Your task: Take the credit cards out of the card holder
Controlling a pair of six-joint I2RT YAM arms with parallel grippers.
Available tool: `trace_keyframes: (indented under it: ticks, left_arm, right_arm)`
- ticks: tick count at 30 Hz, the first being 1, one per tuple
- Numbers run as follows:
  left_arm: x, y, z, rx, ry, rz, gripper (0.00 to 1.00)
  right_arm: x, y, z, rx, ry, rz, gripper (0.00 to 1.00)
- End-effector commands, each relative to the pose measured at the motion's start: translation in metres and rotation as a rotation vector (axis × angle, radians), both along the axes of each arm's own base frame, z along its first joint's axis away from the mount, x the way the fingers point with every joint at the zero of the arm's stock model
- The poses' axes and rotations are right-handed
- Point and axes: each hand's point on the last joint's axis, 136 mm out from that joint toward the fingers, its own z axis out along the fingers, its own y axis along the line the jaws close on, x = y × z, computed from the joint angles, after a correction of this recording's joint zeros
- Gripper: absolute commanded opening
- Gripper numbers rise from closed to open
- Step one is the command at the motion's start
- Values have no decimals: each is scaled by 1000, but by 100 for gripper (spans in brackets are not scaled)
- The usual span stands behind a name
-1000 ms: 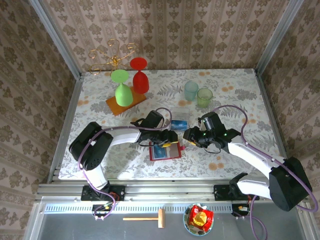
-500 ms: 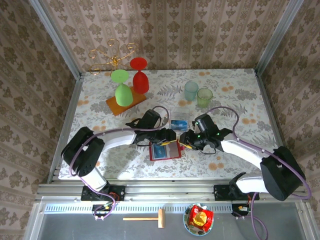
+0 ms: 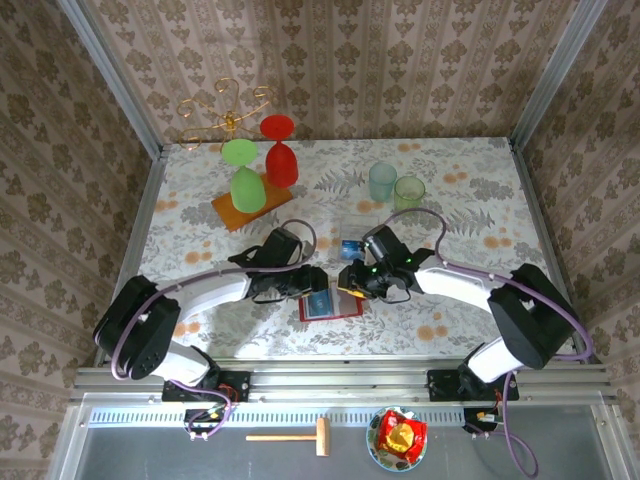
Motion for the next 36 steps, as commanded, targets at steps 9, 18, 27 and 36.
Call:
trace_keyframes:
  ticks: [9,18,27,36]
  left_arm:
    - [-2,29,-9,40,-15,47,41]
    - [2,31,-9,32,-11,49,41]
    - [3,30,-8,24,-8,41,41]
    - [3,28,-9,17,-1,34,37]
  right_arm:
    - [-10,4,-31,-61,59,21,35]
    - [-22,-3,-46,-84,97,-3,35]
    - [-23,3,-38,-76,80,-6,35]
    - [-7,18,-7,-29,16,11,35]
